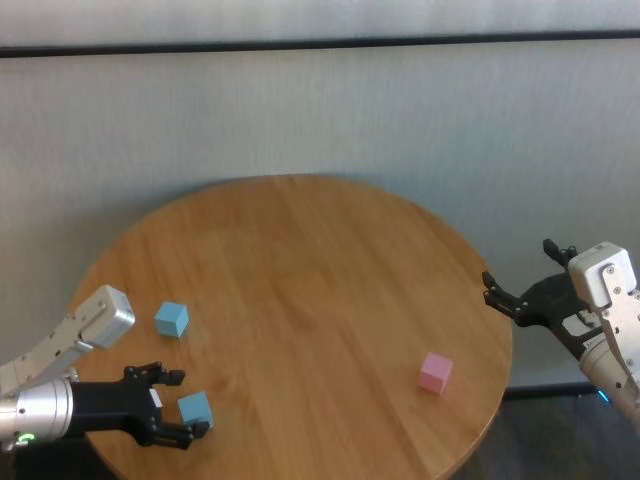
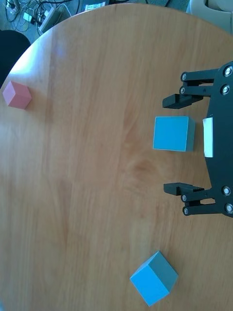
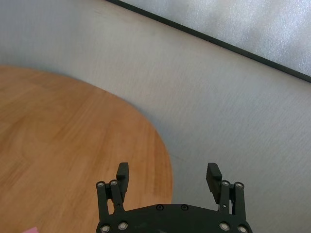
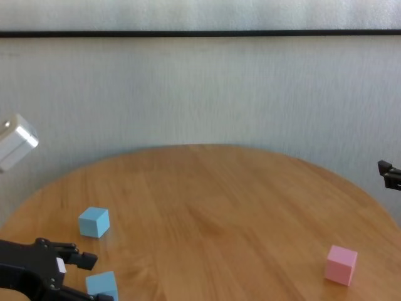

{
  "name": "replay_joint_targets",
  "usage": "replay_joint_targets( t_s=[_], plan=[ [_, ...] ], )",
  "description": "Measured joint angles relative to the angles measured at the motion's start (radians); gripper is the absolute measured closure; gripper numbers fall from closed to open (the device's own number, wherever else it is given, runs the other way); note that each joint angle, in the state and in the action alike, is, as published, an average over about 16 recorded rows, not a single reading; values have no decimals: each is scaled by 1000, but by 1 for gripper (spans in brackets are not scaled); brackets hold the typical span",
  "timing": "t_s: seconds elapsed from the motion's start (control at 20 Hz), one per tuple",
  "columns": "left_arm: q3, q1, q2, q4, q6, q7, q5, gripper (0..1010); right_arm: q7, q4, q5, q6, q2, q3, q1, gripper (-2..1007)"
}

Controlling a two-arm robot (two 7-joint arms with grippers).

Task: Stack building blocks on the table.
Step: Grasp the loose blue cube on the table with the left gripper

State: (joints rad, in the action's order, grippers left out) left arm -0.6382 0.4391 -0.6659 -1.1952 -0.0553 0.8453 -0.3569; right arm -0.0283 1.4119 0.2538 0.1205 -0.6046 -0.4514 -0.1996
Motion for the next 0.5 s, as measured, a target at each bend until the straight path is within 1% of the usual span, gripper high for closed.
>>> replay_joint_targets(
  t_s=[0.5],
  plan=[
    [-5, 8, 11, 16, -14, -15, 20, 11, 0, 0, 0, 0, 0, 0, 0, 0]
  ],
)
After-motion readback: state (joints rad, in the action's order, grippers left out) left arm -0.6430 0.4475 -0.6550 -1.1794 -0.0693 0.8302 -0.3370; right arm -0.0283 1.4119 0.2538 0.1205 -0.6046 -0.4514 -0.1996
